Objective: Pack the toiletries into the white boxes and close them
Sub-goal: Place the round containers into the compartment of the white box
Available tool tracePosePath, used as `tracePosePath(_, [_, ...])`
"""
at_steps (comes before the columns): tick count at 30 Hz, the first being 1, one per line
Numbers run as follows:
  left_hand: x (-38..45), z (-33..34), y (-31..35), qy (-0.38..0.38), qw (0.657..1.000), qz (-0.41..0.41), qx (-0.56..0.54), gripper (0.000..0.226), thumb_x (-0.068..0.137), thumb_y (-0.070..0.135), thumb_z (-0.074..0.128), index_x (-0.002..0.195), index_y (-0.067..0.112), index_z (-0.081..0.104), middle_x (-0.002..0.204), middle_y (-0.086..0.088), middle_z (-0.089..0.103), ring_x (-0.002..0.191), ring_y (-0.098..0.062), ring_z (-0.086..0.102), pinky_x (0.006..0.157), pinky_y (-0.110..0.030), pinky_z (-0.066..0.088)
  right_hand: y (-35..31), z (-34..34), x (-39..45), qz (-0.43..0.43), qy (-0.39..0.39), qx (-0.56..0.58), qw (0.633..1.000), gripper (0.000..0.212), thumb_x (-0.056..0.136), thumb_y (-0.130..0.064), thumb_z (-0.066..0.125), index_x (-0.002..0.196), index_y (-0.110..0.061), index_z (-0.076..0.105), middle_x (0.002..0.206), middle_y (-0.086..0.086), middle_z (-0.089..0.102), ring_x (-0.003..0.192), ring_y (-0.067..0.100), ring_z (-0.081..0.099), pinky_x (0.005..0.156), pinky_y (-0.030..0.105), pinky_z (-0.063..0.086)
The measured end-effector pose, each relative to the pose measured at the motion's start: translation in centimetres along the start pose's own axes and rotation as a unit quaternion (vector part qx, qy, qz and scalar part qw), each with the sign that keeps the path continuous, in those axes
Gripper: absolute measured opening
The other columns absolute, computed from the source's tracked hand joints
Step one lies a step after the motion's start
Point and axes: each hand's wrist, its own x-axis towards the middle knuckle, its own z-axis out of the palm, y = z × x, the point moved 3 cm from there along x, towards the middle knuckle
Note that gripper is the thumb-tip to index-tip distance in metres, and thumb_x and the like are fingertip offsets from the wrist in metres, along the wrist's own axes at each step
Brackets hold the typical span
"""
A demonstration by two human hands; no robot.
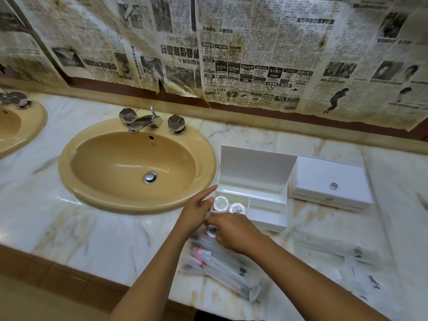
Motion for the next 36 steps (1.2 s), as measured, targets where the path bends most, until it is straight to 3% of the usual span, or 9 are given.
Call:
tracePosePath(4, [0.0,0.0,0.1,0.0,1.0,-0.004,-0.003,0.035,0.098,0.026,0.052,0.124,0.048,0.059,0.054,0.011,0.034,0.064,-0.02,0.028,0.064,-0.032,0.036,0.1,0.2,0.2,-0.006,0.002,-0.006,1.0,0.038,0.081,-0.001,0.05,0.11,-0.022,0.061,0.108,-0.003,0.064,0.088,0.026,0.06,0.066,0.035,0.047])
tracePosePath(8, [-0.2,0.1,0.5,-0.003,1.0,-0.007,-0.006,0.035,0.099,0.023,0.05,0.129,0.04,0.057,0.051,0.014,0.043,0.054,-0.005,0.035,0.065,-0.028,0.042,0.1,0.5,0.2,-0.006,0.015,-0.013,1.0,0.031,0.081,-0.003,0.053,0.106,-0.021,0.062,0.103,0.0,0.062,0.084,0.029,0.06,0.066,0.037,0.05])
tracePosePath(12, [-0.4,0.2,0.8,-0.011,0.999,-0.018,-0.042,0.036,0.1,0.019,0.049,0.127,0.04,0.058,0.062,0.002,0.03,0.051,-0.004,0.037,0.061,-0.023,0.052,0.2,0.2,-0.1,0.01,0.021,-0.011,1.0,0.029,0.079,-0.009,0.055,0.103,-0.023,0.061,0.099,-0.002,0.064,0.082,0.027,0.061,0.066,0.035,0.05])
tracePosePath(14, [-0.3,0.2,0.6,-0.011,0.999,-0.023,-0.04,0.037,0.099,0.02,0.049,0.126,0.043,0.058,0.062,0.002,0.031,0.055,-0.006,0.039,0.066,-0.03,0.057,0.1,-0.6,-0.6,0.018,0.034,-0.007,0.999,0.034,0.079,-0.016,0.058,0.11,-0.029,0.06,0.099,-0.003,0.063,0.083,0.024,0.06,0.067,0.032,0.047])
tracePosePath(16, [-0.1,0.2,0.4,-0.012,0.999,-0.026,-0.026,0.036,0.099,0.023,0.05,0.124,0.048,0.059,0.064,0.002,0.037,0.063,-0.01,0.042,0.076,-0.038,0.059,0.2,-1.9,-1.2,0.024,0.058,-0.002,0.998,0.023,0.082,-0.025,0.059,0.105,-0.028,0.06,0.101,-0.004,0.063,0.088,0.024,0.06,0.068,0.031,0.043])
tracePosePath(20, [-0.1,0.2,0.2,-0.006,0.999,-0.033,-0.009,0.037,0.098,0.024,0.05,0.123,0.05,0.058,0.07,-0.004,0.036,0.069,-0.012,0.043,0.081,-0.039,0.058,1.7,-4.4,-1.9,0.079,0.113,0.013,0.99,0.02,0.083,-0.038,0.062,0.1,-0.027,0.063,0.102,-0.006,0.064,0.093,0.02,0.06,0.077,0.033,0.049])
tracePosePath(26, [-0.2,0.3,0.4,0.001,0.999,-0.034,0.004,0.037,0.098,0.026,0.05,0.126,0.049,0.056,0.073,-0.006,0.033,0.069,-0.01,0.043,0.078,-0.034,0.058,5.0,-4.5,-0.6,0.175,0.101,0.006,0.979,0.022,0.081,-0.037,0.064,0.099,-0.025,0.065,0.101,0.0,0.067,0.098,0.023,0.06,0.071,0.029,0.041])
tracePosePath(36, [-0.4,0.4,0.6,0.011,0.999,-0.035,-0.001,0.036,0.099,0.025,0.05,0.126,0.047,0.057,0.076,-0.008,0.031,0.072,-0.012,0.042,0.071,-0.03,0.056,5.2,-3.3,0.9,0.207,0.085,-0.046,0.974,0.016,0.084,-0.029,0.067,0.089,-0.014,0.067,0.091,0.005,0.067,0.085,0.027,0.063,0.073,0.032,0.047])
